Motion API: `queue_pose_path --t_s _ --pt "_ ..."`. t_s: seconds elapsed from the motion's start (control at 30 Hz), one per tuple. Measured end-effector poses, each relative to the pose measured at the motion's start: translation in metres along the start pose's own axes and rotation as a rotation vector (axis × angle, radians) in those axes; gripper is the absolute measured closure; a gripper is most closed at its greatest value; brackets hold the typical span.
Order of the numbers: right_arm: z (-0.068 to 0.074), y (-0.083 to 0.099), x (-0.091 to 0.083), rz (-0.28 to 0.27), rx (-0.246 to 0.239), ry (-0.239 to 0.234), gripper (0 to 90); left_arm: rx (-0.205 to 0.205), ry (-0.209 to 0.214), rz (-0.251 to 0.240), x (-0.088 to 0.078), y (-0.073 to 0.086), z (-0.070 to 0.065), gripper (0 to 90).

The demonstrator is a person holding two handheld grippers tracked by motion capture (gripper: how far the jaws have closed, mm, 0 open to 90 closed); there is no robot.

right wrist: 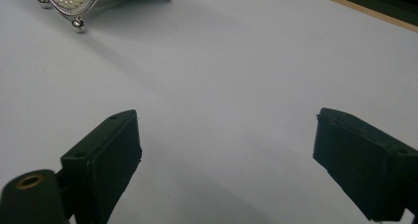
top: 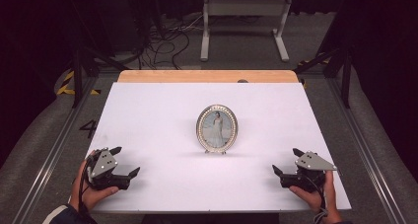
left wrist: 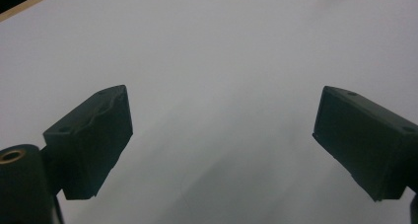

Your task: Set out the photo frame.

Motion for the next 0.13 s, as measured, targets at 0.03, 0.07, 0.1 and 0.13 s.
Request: queue_pose_path --t_s 0.03,0.07,0.1,0.13 --pt "-0.0001 0.0003 0.0001 0.002 -0.001 0.002 10.7 0.0 -0.001 0.002 0.0001 -0.0001 0.0 8.1" --pt "0.0 0.0005 0.0005 0.003 0.001 0.002 10.7 -0.001 -0.002 0.001 0.0002 -0.0003 0.0 8.1" --pt "0.0003 0.0005 0.0006 0.004 0.0 0.001 10.7 -0.003 -0.001 0.0 0.0005 -0.0005 -0.0001 8.1" --pt "0.0008 0.0007 0.0004 0.006 -0.001 0.0 10.7 -0.001 0.002 0.002 0.0011 -0.0006 0.0002 8.1"
Point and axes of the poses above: each handheld gripper's, and its own axes: x roughly forward along the jaws, y roughly out of its underside, z roughly to its left, the point moved 6 cm from there along x, roughly forward along the jaws, and after that the axes turned 10 degrees about x, right-handed, at the moved point
